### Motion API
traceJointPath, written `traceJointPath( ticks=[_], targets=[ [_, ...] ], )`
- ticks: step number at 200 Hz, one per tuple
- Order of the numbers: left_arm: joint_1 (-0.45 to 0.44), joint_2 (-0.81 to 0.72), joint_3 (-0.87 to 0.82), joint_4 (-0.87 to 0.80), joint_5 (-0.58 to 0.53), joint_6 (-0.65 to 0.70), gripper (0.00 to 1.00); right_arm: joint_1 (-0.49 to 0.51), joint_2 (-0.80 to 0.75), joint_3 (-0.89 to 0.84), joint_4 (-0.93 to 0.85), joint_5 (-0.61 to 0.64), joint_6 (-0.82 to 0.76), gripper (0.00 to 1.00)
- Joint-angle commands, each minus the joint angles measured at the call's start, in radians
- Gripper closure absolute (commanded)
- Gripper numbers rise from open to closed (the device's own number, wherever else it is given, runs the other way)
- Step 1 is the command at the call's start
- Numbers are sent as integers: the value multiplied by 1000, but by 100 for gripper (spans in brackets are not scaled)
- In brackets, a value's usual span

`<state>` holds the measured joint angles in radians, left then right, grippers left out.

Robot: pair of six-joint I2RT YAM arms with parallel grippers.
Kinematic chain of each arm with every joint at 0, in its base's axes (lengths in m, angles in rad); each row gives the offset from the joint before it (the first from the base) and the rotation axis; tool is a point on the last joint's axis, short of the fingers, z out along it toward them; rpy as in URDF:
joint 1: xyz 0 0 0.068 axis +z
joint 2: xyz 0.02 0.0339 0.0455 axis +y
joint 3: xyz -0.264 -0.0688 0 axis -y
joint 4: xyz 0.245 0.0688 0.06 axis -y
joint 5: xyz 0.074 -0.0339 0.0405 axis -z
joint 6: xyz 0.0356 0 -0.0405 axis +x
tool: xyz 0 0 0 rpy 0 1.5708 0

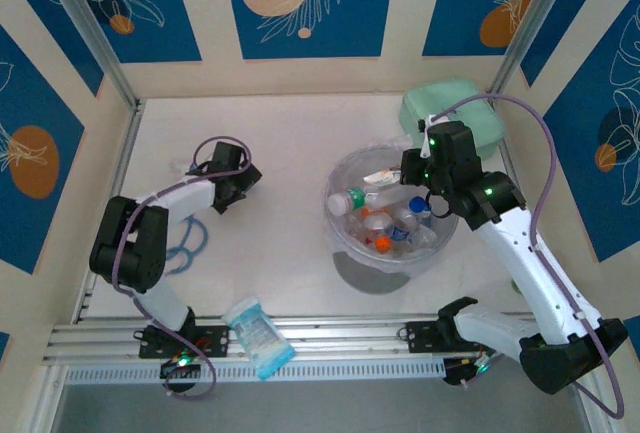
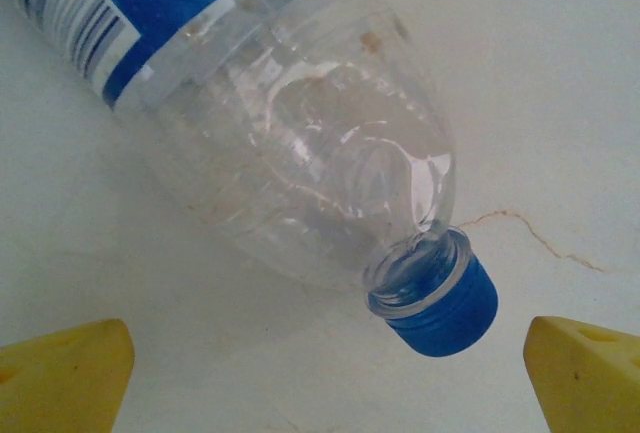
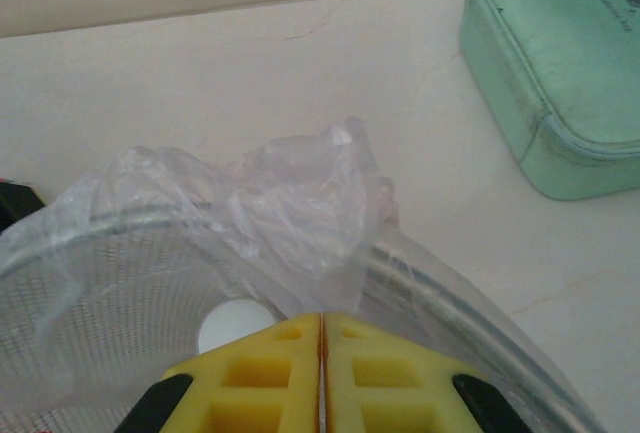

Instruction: Put the plastic bottles in the bin

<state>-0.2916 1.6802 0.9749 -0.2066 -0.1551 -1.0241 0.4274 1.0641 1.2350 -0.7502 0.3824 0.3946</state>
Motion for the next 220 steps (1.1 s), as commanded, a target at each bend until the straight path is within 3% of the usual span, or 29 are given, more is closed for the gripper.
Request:
traceJointPath(
  ticks=[1, 46, 68, 113, 153, 197, 220],
  targets=[
    [6, 12, 33, 14, 20, -22, 0, 6, 2, 5, -110, -41, 13, 87],
    [4, 33, 56, 15, 22, -21, 0, 8, -63, 113, -153, 8, -34, 62],
    [1, 48, 68, 19, 24, -25, 0, 18, -99, 129, -132, -23, -42, 57],
    [-9, 89, 95, 23, 23, -30, 0, 143, -90, 153, -63, -153, -21, 61],
    [-11, 125, 112, 26, 27, -37, 0, 269, 10, 125, -39, -53, -56, 63],
    [-10, 122, 106, 19, 18, -25, 0, 270, 30, 45, -78, 117, -90, 72],
    [-11, 126, 109, 18, 18, -18, 0, 245, -12, -1, -83, 143, -120, 77]
  ],
)
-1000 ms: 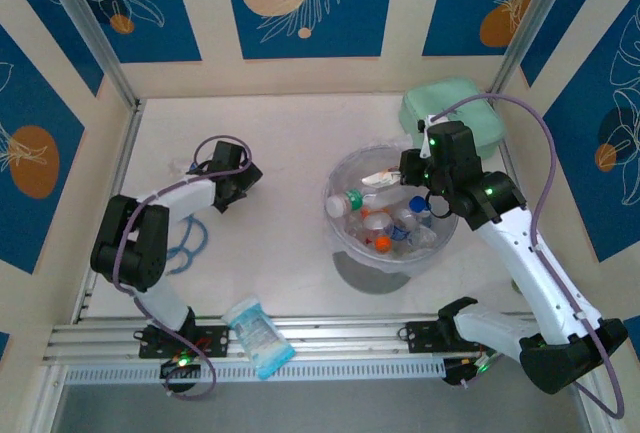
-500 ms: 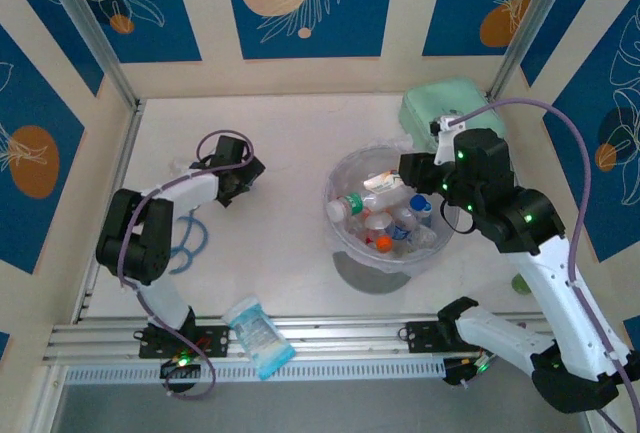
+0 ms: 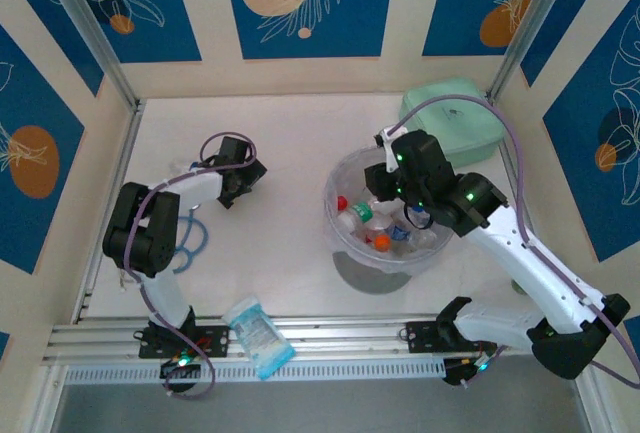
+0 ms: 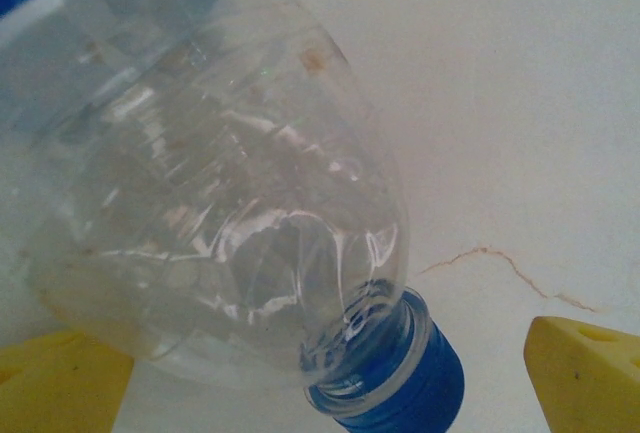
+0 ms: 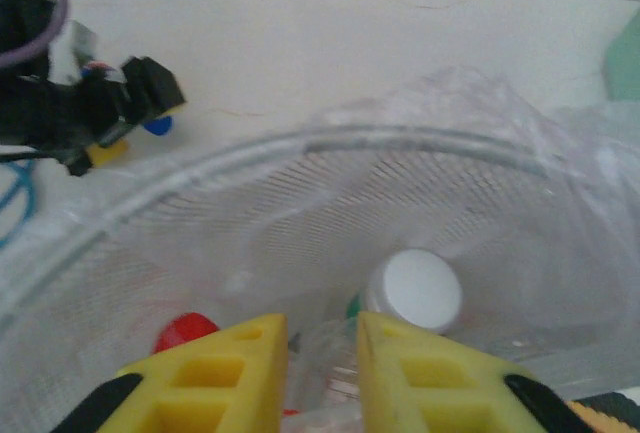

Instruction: Put the plastic bottles in the bin

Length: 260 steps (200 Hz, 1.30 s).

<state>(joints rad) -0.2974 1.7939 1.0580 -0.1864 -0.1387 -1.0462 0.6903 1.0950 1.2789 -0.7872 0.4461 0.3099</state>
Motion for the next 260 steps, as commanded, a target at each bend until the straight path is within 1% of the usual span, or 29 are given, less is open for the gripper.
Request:
traceJointPath(
  ticks=[1, 16, 42, 61, 76, 85, 101, 119, 144, 184, 224, 260],
  targets=[
    [-4, 13, 26, -2, 2, 5, 0, -19, -44, -47, -46, 79, -37, 77],
    [-5, 21, 35, -3, 7, 7, 0, -31, -71, -60, -42, 64, -40, 78],
    [-4, 30, 49, -2, 10, 2, 0, -43, -104, -58, -15, -48, -20, 77],
    [-5, 35, 57, -2, 13, -1, 0, -46, -131, -19, -1, -111, -1, 69],
    [-5, 43, 63, -5, 8, -6, 0, -49, -155, 9, 14, -146, 14, 59],
    [-5, 50, 65, -5, -1, -14, 0, -49, -167, 18, 24, -159, 23, 55],
    [-5, 67, 71, -5, -17, -35, 0, -49, -187, 15, 34, -166, 39, 53],
    [-5, 87, 76, 1, -30, -60, 3, -51, -207, 2, 22, -158, 52, 52],
    [-3, 105, 76, 16, -48, -91, 11, -64, -234, -7, -7, -156, 65, 52],
    [-3, 102, 69, 21, -57, -110, 36, -90, -264, -10, -29, -150, 70, 52],
    [-4, 78, 47, 12, -60, -101, 56, -107, -260, -10, -21, -171, 74, 52],
    [-4, 16, 15, 5, -67, -74, 68, -113, -263, 10, -28, -175, 76, 52]
  ],
)
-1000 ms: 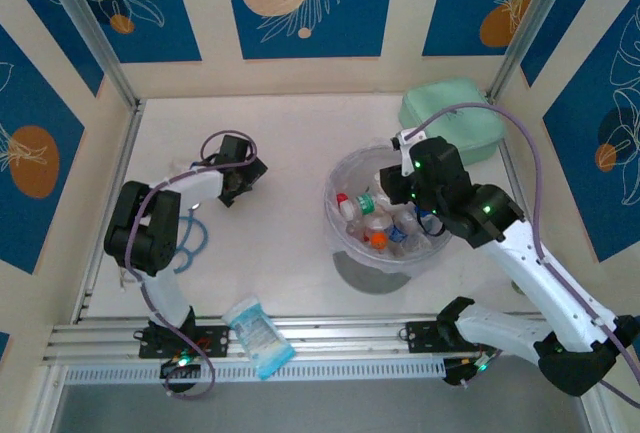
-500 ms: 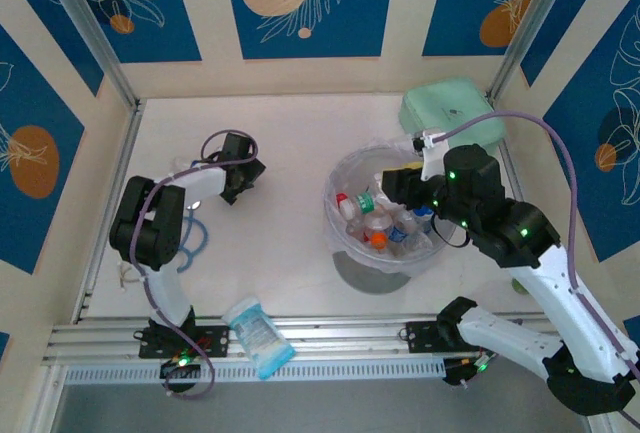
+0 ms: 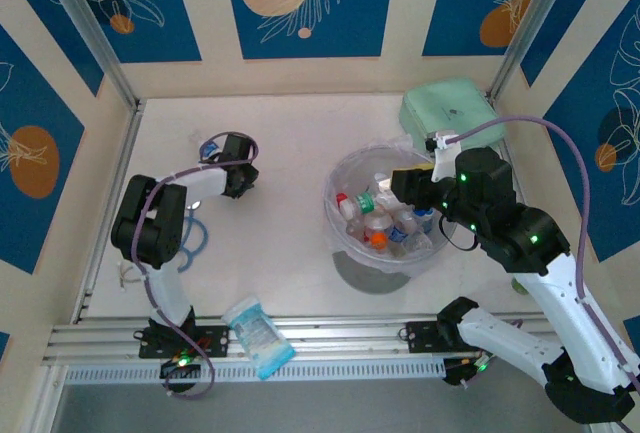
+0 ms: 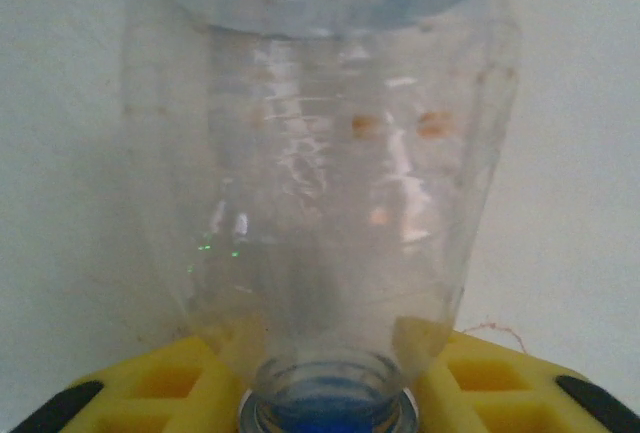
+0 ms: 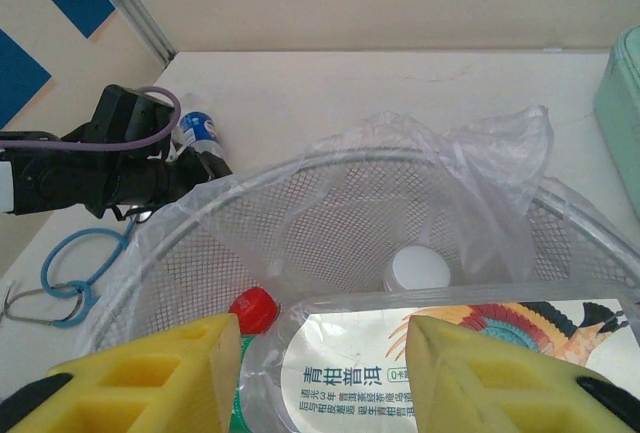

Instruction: Put the plastic bottles in the bin

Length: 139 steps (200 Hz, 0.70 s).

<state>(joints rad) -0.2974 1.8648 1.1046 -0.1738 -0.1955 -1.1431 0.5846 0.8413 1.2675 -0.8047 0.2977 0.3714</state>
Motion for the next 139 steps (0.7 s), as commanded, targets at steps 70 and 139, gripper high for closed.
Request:
traceJointPath(
  ticks=[70, 139],
  targets=[
    [-56, -442, -113, -48, 92, 439, 98, -12, 36, 117, 6, -95, -19, 52],
    [-204, -909, -106, -237, 350, 798, 100, -14, 340, 361, 81, -404, 11, 7]
  ],
)
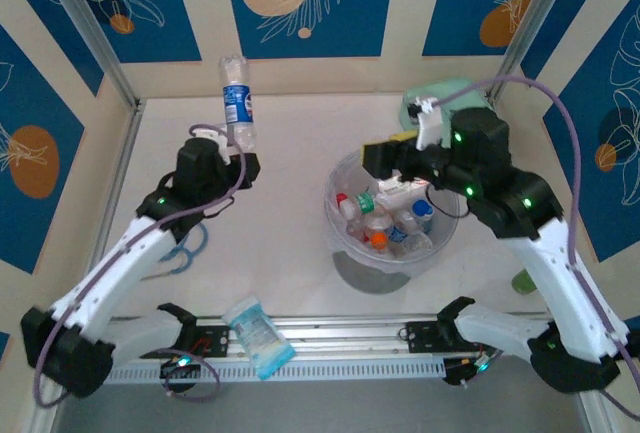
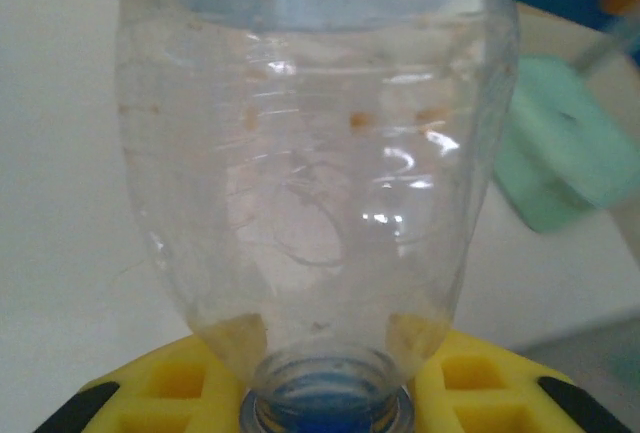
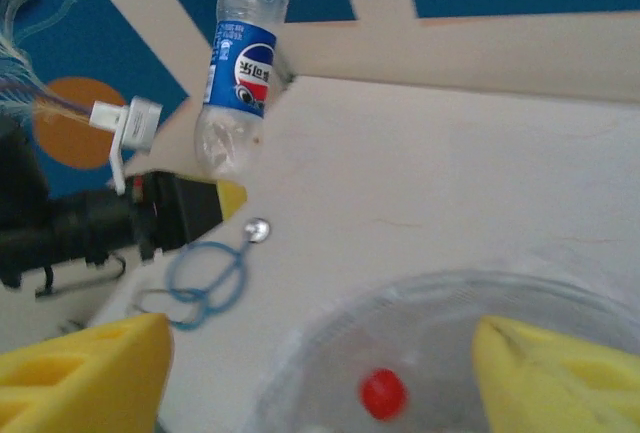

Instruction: Put the plastic bottles in the bin

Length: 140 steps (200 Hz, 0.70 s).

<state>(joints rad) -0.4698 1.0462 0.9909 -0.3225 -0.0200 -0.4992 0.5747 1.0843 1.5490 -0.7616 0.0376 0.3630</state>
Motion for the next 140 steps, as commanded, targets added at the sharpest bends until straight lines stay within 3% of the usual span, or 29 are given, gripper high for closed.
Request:
traceJointPath(
  ticks=[1, 15, 56, 102, 140],
  targets=[
    [-34, -93, 8, -89, 181, 155, 100, -4, 101, 84, 38, -145, 21, 6],
    [-66, -136, 13, -101, 253, 178, 100, -4, 164, 134, 50, -180, 33, 2],
    [-128, -167, 11, -98, 410, 230, 100, -5, 281, 211, 151, -291, 84, 1],
    [-177, -143, 15, -71, 483, 269, 100, -33, 373, 274, 173, -328, 121, 1],
    [-212, -121, 29, -85, 504, 320, 100, -92, 397, 273, 210, -385, 184, 15]
  ],
)
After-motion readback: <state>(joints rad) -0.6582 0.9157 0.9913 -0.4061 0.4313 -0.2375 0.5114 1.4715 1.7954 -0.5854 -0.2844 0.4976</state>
